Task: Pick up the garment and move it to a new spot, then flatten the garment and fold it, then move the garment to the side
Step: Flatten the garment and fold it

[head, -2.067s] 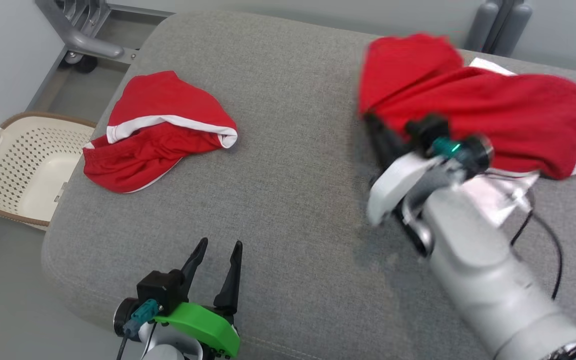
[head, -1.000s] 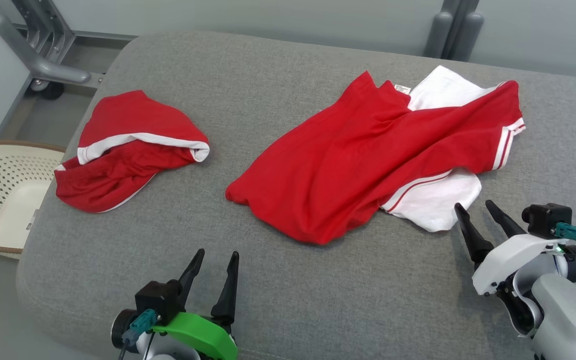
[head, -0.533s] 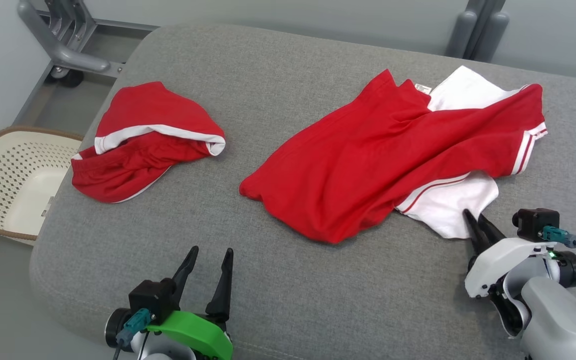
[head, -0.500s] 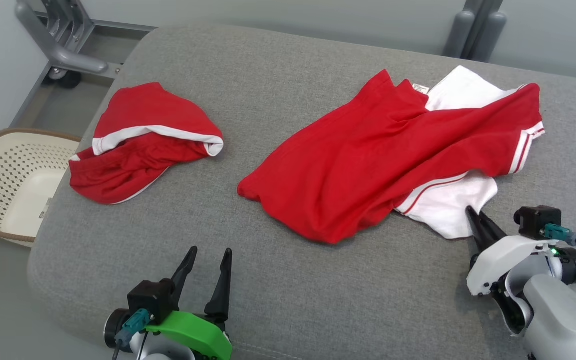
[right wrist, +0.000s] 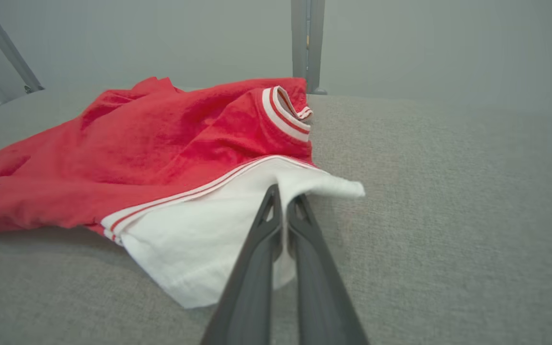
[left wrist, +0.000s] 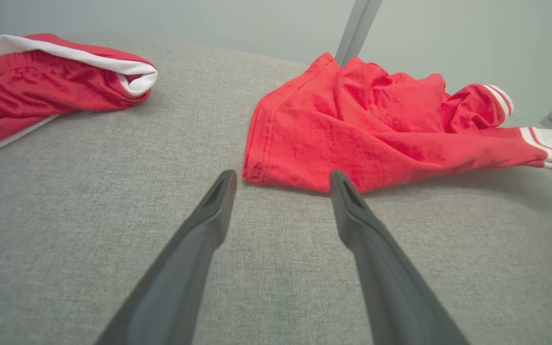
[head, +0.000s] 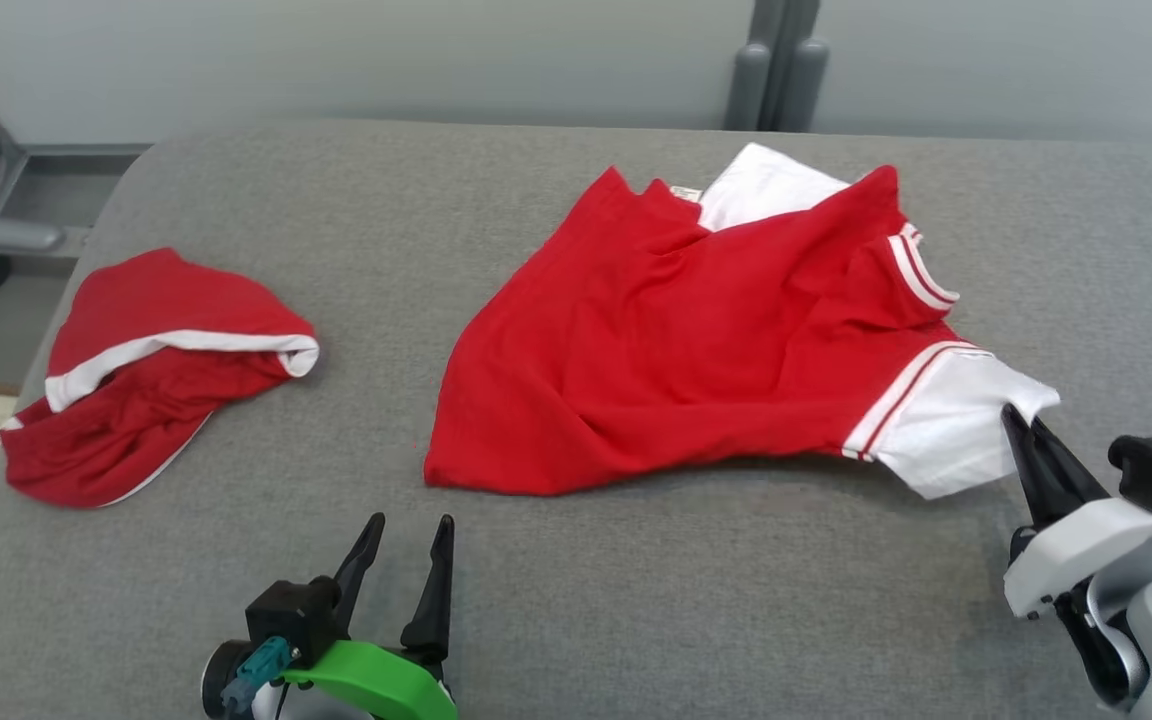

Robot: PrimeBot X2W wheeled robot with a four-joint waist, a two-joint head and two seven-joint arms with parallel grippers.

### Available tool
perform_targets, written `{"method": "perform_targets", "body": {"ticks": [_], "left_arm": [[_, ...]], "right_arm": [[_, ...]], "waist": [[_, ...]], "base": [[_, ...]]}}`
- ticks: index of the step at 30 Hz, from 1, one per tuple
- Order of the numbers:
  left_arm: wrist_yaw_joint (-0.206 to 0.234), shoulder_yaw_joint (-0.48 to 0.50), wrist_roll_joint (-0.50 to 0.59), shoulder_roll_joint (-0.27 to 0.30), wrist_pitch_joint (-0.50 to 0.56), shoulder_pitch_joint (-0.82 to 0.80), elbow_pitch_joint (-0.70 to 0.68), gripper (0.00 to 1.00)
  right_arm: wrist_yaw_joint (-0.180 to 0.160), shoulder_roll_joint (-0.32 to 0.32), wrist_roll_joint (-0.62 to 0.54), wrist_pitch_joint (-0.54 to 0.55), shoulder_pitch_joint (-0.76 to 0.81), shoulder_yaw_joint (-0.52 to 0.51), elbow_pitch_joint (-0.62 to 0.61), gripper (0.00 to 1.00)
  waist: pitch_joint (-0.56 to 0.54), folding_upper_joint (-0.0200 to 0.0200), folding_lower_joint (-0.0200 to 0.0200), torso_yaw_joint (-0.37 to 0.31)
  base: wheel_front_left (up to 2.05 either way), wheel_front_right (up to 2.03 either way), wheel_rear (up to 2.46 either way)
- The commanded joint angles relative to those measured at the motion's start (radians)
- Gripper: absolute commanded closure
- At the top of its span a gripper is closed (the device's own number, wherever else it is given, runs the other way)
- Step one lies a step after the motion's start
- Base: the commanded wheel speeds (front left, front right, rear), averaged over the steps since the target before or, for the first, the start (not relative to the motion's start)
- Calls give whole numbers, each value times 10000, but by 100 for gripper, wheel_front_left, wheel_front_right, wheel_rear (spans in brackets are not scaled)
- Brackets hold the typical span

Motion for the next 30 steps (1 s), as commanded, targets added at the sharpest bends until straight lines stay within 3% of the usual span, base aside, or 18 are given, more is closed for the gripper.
{"method": "perform_targets", "body": {"ticks": [1, 2, 3, 4, 5, 6, 11, 18, 30], "left_arm": [[-17, 40, -70, 27, 5, 176, 26, 0], [-19, 70, -90, 25, 5, 178, 34, 0], [-17, 91, -90, 27, 5, 182, 52, 0], [-17, 116, -70, 27, 5, 195, 76, 0], [-17, 116, -70, 27, 5, 195, 76, 0], [-19, 137, -69, 25, 7, 196, 86, 0], [-16, 212, -79, 27, 5, 166, 218, 0], [-16, 72, -120, 27, 5, -80, 293, 0], [6, 235, -23, 28, 5, -457, 499, 0]], "right_arm": [[-7, 5, -205, 25, 363, -118, -107, 100], [-7, 39, -285, 43, 524, -224, -211, 100], [-7, 110, -333, 120, 690, -357, -299, 86], [-7, 199, -395, 164, 846, -515, -396, 21], [-7, 199, -395, 164, 846, -515, -396, 21], [-7, 292, -442, 245, 1009, -670, -514, 0], [-7, 756, -1035, 296, 1665, -1505, -1291, 0], [-5, 1290, -1617, 626, 2172, -2249, -2042, 0], [-7, 1833, -2308, 454, 1452, -1941, -1791, 0]], "waist": [[-444, -1, 0, -993], [-465, -1, 0, -1127], [-482, -1, 0, -1264], [-491, -1, 0, -1395], [-491, -1, 0, -1395], [-494, -1, 0, -1510], [-446, -1, 0, -1875], [-299, -1, 0, -1817], [53, -1, 0, -1215]], "base": [[0, 0, 0], [0, 0, 0], [0, 0, 0], [0, 0, 0], [0, 0, 0], [0, 0, 0], [0, 0, 0], [0, 0, 0], [0, 0, 0]]}}
